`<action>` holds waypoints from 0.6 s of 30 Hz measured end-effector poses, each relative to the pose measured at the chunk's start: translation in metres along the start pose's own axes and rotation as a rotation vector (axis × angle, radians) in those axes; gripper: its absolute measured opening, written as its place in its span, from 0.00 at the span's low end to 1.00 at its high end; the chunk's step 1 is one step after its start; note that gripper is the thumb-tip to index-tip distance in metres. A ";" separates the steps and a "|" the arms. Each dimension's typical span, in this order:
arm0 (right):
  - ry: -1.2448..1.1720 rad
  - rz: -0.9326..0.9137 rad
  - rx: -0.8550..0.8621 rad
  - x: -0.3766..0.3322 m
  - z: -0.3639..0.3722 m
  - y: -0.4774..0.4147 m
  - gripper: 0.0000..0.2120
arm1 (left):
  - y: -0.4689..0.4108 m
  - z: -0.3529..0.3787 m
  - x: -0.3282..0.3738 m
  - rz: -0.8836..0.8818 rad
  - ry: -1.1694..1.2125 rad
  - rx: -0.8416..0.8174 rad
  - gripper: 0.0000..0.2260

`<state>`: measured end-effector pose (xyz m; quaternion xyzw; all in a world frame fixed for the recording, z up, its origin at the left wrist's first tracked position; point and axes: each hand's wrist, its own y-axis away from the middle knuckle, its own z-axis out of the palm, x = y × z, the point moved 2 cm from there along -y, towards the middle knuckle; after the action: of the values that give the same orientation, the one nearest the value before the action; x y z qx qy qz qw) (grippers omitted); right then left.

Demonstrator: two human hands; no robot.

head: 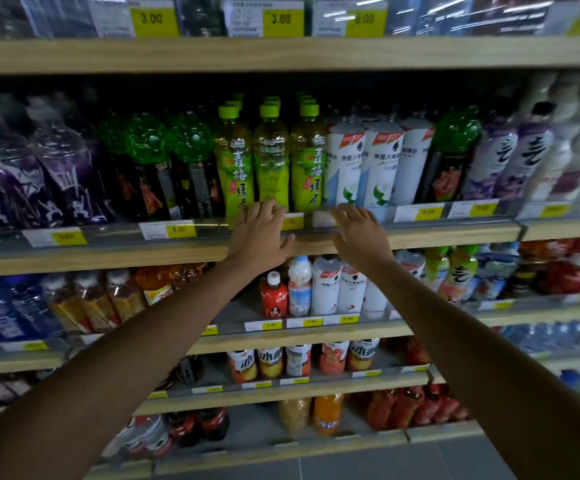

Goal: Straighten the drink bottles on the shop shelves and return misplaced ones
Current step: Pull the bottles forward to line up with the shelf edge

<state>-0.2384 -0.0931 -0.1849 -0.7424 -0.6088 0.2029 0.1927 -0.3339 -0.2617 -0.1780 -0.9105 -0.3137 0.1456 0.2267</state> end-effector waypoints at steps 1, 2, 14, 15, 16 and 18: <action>0.012 0.027 0.006 0.009 -0.004 0.003 0.19 | -0.006 -0.001 0.011 0.019 0.000 0.002 0.23; 0.024 0.053 0.017 0.020 -0.008 0.007 0.19 | -0.013 -0.002 0.024 0.039 -0.005 0.003 0.23; 0.007 0.248 0.166 0.183 -0.070 0.029 0.18 | -0.098 0.031 0.179 0.182 -0.054 -0.036 0.25; -0.009 0.238 0.187 0.192 -0.075 0.025 0.19 | -0.100 0.034 0.187 0.171 -0.060 -0.037 0.24; -0.027 0.232 0.212 0.199 -0.080 0.021 0.20 | -0.102 0.037 0.192 0.145 -0.058 -0.035 0.23; -0.056 0.214 0.272 0.211 -0.090 0.010 0.21 | -0.106 0.039 0.199 0.086 -0.036 -0.031 0.20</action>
<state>-0.1451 0.1084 -0.1284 -0.7640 -0.4984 0.3235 0.2515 -0.2521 -0.0484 -0.1825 -0.9237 -0.2807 0.1667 0.2006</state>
